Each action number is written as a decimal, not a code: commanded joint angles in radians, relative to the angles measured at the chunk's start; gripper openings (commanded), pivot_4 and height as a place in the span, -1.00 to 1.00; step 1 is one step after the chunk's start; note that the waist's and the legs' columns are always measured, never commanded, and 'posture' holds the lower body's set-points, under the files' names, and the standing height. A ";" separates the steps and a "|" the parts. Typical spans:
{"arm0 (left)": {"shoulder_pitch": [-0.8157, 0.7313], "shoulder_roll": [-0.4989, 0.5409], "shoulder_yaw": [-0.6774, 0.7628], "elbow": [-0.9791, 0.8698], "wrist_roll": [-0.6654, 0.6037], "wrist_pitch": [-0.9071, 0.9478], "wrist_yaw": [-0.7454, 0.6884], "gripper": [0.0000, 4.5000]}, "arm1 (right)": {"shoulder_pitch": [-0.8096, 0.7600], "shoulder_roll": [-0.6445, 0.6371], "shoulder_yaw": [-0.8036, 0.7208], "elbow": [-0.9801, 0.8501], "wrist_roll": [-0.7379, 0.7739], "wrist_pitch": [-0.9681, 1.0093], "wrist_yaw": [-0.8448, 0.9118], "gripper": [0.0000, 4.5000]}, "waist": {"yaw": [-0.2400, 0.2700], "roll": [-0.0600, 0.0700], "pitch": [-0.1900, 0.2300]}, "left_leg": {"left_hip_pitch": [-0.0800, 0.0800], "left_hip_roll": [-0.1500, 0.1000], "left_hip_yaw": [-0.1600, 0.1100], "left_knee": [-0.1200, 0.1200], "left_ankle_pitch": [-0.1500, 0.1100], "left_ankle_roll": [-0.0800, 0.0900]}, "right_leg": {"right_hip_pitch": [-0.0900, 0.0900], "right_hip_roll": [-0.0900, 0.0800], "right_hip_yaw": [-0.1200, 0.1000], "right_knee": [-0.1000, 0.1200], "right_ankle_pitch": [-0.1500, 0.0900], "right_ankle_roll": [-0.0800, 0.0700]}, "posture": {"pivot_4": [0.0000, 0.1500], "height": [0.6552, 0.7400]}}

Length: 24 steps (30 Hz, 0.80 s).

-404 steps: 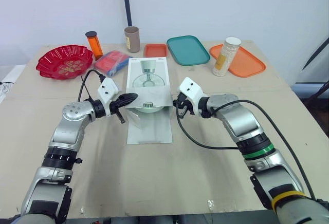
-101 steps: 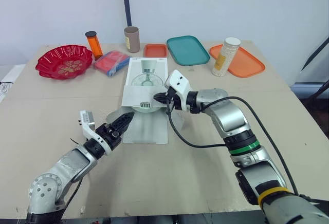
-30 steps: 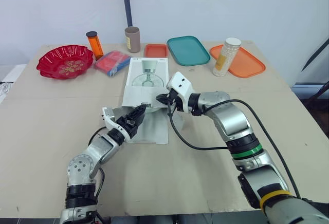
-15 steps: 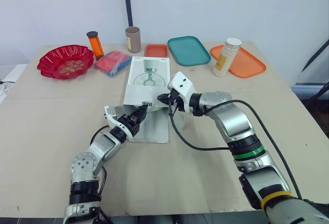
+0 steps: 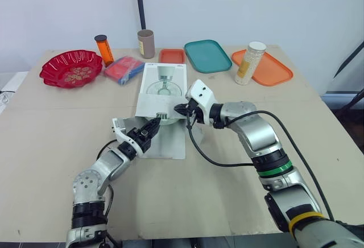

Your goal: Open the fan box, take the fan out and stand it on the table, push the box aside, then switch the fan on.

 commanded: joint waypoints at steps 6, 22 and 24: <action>0.121 0.070 0.015 -0.085 -0.076 0.054 0.070 -0.38 | -0.003 -0.011 -0.013 -0.030 0.004 0.006 -0.004 -1.00 | -0.003 0.000 0.000 | 0.000 0.000 0.000 0.000 0.000 0.000 | 0.000 0.000 0.000 0.000 0.000 0.000 | 1.00 1.00; 0.212 0.148 -0.018 -0.225 -0.153 0.009 0.107 0.81 | 0.006 -0.012 -0.004 -0.038 0.002 0.012 -0.004 -1.00 | -0.006 0.000 0.000 | 0.001 0.000 0.000 -0.001 0.000 0.000 | 0.000 0.000 0.000 0.000 0.000 0.000 | 1.00 1.00; 0.201 0.147 -0.019 -0.220 -0.168 -0.002 0.100 0.81 | 0.006 -0.013 -0.004 -0.038 0.000 0.011 -0.004 -1.00 | -0.006 0.000 0.000 | 0.001 0.000 0.000 -0.001 0.000 0.000 | 0.000 0.000 0.000 0.000 0.000 0.000 | 1.00 1.00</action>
